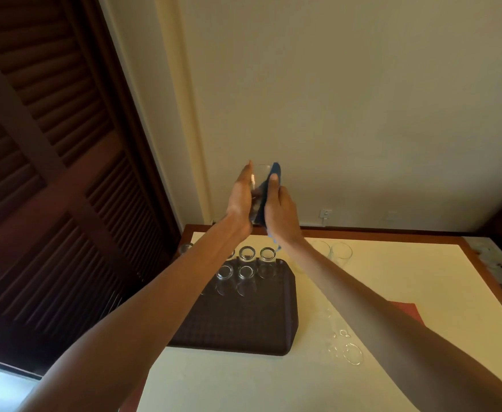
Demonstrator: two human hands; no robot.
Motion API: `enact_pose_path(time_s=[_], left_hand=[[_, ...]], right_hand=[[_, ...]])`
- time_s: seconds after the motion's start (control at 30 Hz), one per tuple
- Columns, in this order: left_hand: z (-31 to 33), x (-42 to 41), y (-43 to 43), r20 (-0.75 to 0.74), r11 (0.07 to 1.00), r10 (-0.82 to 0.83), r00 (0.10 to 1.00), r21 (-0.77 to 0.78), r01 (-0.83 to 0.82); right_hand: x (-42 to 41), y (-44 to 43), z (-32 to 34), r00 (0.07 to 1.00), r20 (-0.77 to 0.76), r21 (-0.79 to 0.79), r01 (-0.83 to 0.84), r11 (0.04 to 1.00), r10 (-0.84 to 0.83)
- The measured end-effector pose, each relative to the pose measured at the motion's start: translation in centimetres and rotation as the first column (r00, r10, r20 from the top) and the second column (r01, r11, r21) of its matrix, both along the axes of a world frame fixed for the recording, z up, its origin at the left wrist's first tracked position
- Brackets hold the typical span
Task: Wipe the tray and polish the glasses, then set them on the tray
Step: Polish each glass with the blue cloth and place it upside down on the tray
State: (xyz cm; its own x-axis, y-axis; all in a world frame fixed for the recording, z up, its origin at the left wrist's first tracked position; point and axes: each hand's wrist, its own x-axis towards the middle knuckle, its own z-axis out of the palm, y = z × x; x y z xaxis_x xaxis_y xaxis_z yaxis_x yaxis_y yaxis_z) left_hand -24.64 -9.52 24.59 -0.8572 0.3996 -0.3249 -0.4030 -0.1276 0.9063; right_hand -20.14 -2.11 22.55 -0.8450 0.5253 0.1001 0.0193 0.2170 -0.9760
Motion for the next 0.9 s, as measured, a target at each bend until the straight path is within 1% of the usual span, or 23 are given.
enact_pose_path(time_s=[0.07,0.13,0.2,0.3,0.37,0.5,0.57,0.67,0.73,0.8,0.9], left_hand=[[0.5,-0.6,-0.1,0.053,0.999,0.035,0.998,-0.009,-0.035],[0.3,-1.3,-0.1,0.051,0.999,0.042,0.998,-0.01,-0.041],[0.0,-1.3,0.2,0.023,0.999,0.023,0.999,-0.024,-0.023],[-0.5,-0.6,0.8,-0.07,0.995,0.067,0.995,-0.063,-0.071],[-0.3,-0.2,1.2,-0.104,0.993,0.073,0.992,-0.088,-0.082],[0.2,-0.3,1.3,-0.075,0.994,0.057,0.996,-0.084,-0.063],[1.0,-0.6,0.9,-0.044,0.993,0.049,0.998,-0.101,-0.053],[0.9,-1.5,0.8,-0.018,0.996,0.066,0.998,-0.065,-0.067],[0.8,-1.0,0.6,-0.036,0.995,0.055,0.998,-0.076,-0.058],[0.8,0.1,0.1,-0.087,0.996,0.046,0.995,-0.07,-0.052],[0.1,0.8,0.0,-0.106,0.998,0.061,0.992,-0.014,-0.063]], right_hand=[[0.7,-0.7,-1.1,0.998,0.028,-0.003,-0.062,0.998,0.062],[1.0,-0.9,-1.0,0.995,0.041,-0.013,-0.092,0.996,0.092],[0.6,-0.3,-0.2,0.998,0.027,0.016,-0.063,0.998,0.062],[-0.7,1.0,1.7,1.0,-0.013,0.021,-0.001,1.0,0.001],[-1.5,1.8,1.9,1.0,-0.008,0.014,0.02,1.0,-0.02],[-1.5,1.6,0.1,1.0,0.004,-0.02,0.011,1.0,-0.011],[-0.4,0.6,-0.8,0.998,0.046,-0.023,-0.03,0.999,0.031],[1.0,-0.5,-1.3,0.992,0.081,-0.103,-0.091,0.991,0.099],[1.1,-0.3,-0.5,0.996,0.047,-0.096,-0.068,0.993,0.073],[0.3,0.5,0.8,1.0,-0.005,-0.059,-0.025,0.998,0.025],[-1.3,1.9,1.5,0.999,-0.041,-0.075,0.007,0.997,-0.01]])
